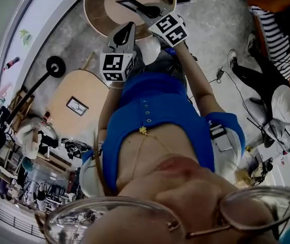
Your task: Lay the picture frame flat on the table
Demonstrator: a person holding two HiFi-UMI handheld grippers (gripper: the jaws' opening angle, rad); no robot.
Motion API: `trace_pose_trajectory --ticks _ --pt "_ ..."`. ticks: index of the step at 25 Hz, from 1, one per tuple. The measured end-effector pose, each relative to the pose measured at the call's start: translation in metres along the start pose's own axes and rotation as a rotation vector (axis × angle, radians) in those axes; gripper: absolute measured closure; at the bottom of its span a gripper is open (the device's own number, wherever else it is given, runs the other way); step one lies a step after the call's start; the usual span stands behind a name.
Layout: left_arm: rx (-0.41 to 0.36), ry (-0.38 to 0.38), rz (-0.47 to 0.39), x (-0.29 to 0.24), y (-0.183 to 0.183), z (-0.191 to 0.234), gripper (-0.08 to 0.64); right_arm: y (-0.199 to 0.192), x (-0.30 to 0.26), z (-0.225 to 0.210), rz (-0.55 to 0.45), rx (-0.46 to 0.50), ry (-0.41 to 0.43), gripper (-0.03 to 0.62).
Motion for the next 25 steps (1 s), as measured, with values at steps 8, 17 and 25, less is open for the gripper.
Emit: trace_pose_trajectory --ticks 8,17,25 --pt "0.004 -0.009 0.004 -0.006 -0.006 -0.005 0.56 -0.016 -0.006 -0.008 0.017 -0.01 -0.013 0.58" --pt "0.024 0.008 0.028 0.002 -0.022 0.012 0.56 -0.049 -0.05 -0.021 0.083 -0.063 0.013 0.58" --pt "0.032 -0.012 0.041 0.011 -0.029 0.013 0.56 -0.07 -0.072 -0.024 0.136 -0.091 0.025 0.58"
Point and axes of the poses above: the fingertips, and each gripper's own axes: x backward along the fingers, z to its left, y out of its top, the point moved 8 cm from there along x, backward along the fingers, and after that the axes turned 15 degrees about y, right-handed, at the moved point
